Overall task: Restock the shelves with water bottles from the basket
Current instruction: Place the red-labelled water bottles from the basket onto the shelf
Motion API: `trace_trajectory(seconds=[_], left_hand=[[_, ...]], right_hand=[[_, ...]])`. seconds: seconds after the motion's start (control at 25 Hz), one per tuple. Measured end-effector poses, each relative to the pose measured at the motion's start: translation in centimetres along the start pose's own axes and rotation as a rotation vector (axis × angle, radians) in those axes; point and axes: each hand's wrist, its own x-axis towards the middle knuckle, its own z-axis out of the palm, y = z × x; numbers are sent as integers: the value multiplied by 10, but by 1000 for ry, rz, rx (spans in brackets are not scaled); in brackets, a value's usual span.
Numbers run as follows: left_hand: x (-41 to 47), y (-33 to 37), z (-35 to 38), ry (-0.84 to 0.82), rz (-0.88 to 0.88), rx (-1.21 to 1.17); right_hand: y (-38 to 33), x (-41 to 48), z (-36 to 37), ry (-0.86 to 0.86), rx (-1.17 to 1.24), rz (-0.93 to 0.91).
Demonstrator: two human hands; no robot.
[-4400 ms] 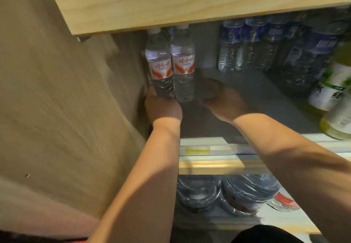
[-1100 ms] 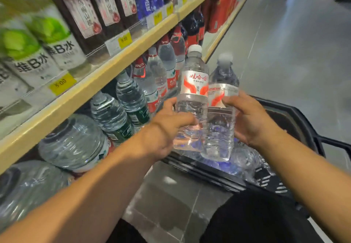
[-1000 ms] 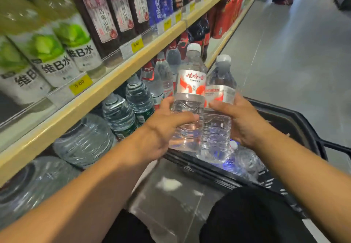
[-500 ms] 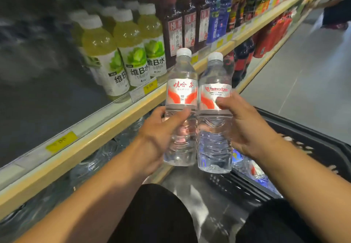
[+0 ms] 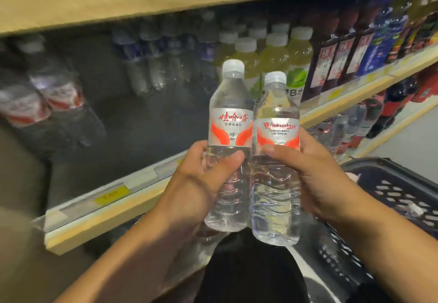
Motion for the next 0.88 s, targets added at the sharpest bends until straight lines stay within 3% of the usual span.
trace_trajectory(seconds=[0.44, 0.88], left_hand=[[-36, 19, -82, 376, 23, -68], [-89, 16, -122, 641, 77, -162]], right_hand=[[21, 43, 94, -260, -55, 92], [13, 88, 177, -425, -215, 5]])
